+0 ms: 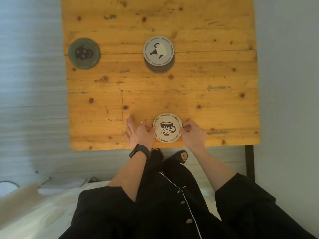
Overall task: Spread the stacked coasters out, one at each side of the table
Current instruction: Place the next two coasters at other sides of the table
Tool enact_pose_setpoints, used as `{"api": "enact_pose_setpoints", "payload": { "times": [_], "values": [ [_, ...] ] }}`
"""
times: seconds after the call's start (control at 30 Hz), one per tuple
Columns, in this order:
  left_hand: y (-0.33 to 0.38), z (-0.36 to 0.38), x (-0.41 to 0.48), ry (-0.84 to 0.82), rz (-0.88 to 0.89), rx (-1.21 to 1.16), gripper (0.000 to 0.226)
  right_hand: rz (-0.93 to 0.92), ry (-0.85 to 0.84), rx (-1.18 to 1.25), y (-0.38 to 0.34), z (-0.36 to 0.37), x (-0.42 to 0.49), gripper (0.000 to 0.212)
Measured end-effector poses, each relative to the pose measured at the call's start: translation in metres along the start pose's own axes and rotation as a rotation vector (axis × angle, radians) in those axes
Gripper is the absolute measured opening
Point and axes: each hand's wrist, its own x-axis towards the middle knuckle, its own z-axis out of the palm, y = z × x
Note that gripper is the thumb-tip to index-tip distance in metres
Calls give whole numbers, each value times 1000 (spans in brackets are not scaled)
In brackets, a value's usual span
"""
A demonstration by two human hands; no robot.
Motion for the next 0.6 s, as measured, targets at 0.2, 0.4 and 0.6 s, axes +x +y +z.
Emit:
{"api": "enact_pose_setpoints", "payload": {
  "times": [0.2,0.4,0.6],
  "values": [
    [-1,0,-1,18,25,29,18,-8,1,-47,-2,1,0,11],
    [-4,2,0,34,85,75,21,-221,49,-138,0,-1,-10,20],
    [-8,7,-3,-12,94,121,24,-351,-15,-288,4,-2,-13,22]
  ]
}}
